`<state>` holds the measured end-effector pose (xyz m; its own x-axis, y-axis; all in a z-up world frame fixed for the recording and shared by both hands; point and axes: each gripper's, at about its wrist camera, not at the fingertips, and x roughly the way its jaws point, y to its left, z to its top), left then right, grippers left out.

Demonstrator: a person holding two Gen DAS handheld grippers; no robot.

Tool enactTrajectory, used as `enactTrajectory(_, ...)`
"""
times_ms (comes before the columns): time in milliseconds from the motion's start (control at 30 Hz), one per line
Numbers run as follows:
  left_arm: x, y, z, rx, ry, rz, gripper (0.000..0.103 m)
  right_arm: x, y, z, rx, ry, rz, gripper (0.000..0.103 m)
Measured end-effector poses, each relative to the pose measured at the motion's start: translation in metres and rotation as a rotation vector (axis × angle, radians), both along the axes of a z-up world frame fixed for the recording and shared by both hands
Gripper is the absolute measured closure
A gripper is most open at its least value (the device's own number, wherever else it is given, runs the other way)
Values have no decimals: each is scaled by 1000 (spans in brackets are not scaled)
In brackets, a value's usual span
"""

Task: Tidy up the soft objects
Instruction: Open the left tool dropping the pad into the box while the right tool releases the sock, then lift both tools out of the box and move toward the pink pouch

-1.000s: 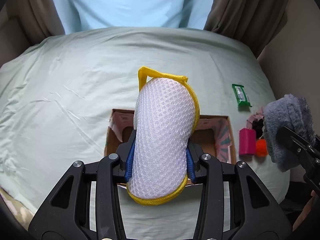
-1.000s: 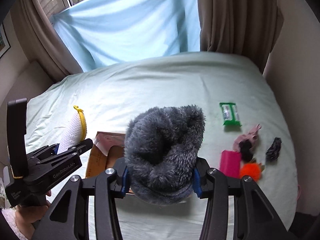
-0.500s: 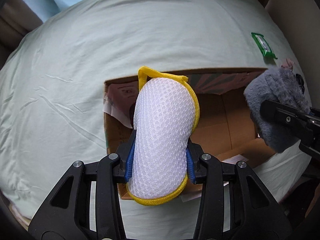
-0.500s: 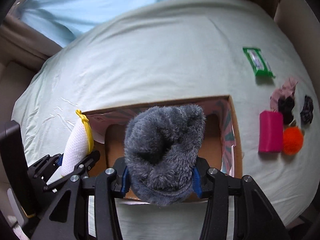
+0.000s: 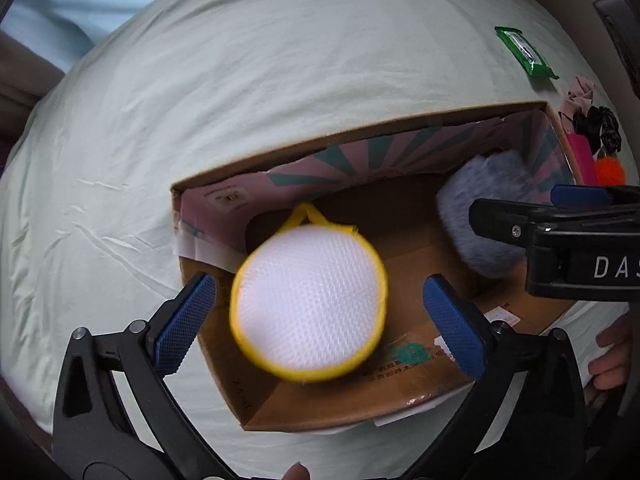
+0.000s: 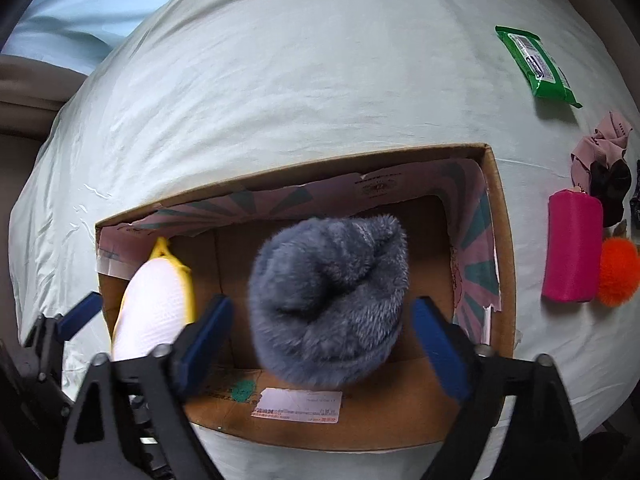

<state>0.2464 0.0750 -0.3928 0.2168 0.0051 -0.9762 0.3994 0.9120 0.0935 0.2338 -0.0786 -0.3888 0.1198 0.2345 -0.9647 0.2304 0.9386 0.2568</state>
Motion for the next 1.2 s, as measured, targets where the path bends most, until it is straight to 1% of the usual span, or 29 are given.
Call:
enactTrajectory(67,1,-2,6,20,-14,-27,0,0,0,2,-9,-13,14,1)
enactTrajectory(133,1,-4,7,20,-2,-40,0,-1,-2,4,-17,-31,21,1)
enactTrajectory(200,-1,-1,6,16,9,-34,0,-2,-4,6,-12,-43,20,1)
enactTrajectory(300,-4,4,10,18,-3,-16,0,-5,-6,13,2,-63,15,1)
enactTrajectory(467,-10,11,25,3,-34,15,0,-14,-4,28,-8,-84,27,1)
enactTrajectory(600,-20,15,42,-10,-68,16,0,-22,-1,42,-11,-106,26,1)
enactTrajectory(700,-29,20,59,-19,-93,17,0,-31,3,58,-26,-143,42,1)
enactTrajectory(867,-47,35,93,-71,-137,52,0,-51,8,101,-64,-222,75,1)
enactTrajectory(1100,-80,60,148,-111,-233,106,0,-86,21,168,-144,-362,97,1)
enactTrajectory(1200,-97,74,176,-127,-289,130,0,-104,23,195,-170,-424,94,1)
